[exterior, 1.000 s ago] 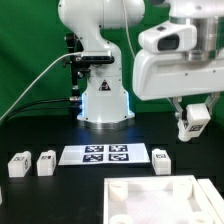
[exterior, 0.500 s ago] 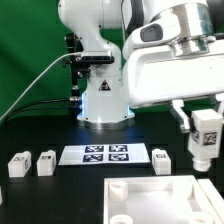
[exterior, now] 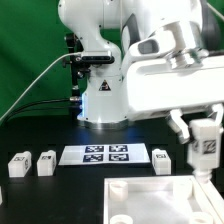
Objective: Assemble one leg
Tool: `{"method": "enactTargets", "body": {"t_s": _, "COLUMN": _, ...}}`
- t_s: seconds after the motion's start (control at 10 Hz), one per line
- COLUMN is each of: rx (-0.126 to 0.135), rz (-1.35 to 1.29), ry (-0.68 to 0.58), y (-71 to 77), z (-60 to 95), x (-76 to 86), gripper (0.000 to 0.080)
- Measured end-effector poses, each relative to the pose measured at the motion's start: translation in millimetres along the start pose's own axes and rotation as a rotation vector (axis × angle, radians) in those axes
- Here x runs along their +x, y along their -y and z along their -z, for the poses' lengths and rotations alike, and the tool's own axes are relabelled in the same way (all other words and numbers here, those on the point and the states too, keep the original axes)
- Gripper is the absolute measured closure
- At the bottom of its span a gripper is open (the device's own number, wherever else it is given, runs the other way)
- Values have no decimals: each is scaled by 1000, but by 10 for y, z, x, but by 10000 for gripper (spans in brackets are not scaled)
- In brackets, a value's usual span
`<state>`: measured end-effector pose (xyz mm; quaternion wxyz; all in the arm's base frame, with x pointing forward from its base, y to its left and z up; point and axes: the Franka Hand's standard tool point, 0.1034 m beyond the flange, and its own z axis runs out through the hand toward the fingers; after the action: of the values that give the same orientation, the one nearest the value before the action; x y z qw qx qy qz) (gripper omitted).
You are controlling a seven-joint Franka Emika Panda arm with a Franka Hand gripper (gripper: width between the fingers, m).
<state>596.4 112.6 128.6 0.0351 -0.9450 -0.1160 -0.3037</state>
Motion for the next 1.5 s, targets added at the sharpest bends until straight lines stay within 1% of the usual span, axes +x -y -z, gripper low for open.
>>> {"method": "enactTargets", "body": {"t_s": 0.1, "rx": -10, "rz": 5, "ry": 16, "y": -163, "z": -39, "x": 136, "gripper": 508}}
{"method": "enactTargets", "body": {"t_s": 0.2, "rx": -15, "rz": 5, "ry": 7, "y": -234, "z": -68, "x": 257, "gripper": 508}}
{"method": "enactTargets", "body": {"t_s": 0.3, "rx": -16, "rz": 1, "ry": 15, "y": -279, "z": -134, "x": 243, "gripper": 508}}
{"method": "enactTargets", "body": {"t_s": 0.4, "rx": -14, "rz": -7, "ry": 33, "y": -305, "z": -225, "x": 145, "gripper": 508}}
{"method": "enactTargets", "body": {"t_s": 0.5, "rx": -11, "rz": -10, "ry": 41, "y": -289, "z": -306, "x": 58, "gripper": 508}}
{"method": "enactTargets", "body": {"t_s": 0.7, "rx": -2, "rz": -11, "ry": 56, "y": -219, "z": -400, "x": -45, "gripper": 508}}
{"method": "enactTargets", "body": {"t_s": 0.9, "rx": 8, "rz": -14, "ry": 59, "y": -92, "z": -425, "x": -62, "gripper": 508}}
{"method": "enactTargets", "body": {"t_s": 1.0, "rx": 11, "rz": -10, "ry": 60, "y": -55, "z": -431, "x": -66, "gripper": 508}}
{"method": "enactTargets", "body": {"t_s": 1.3, "rx": 10, "rz": -6, "ry": 35, "y": -35, "z": -455, "x": -50, "gripper": 508}}
{"method": "enactTargets", "body": {"t_s": 1.5, "rx": 11, "rz": -10, "ry": 46, "y": -46, "z": -556, "x": -123, "gripper": 508}}
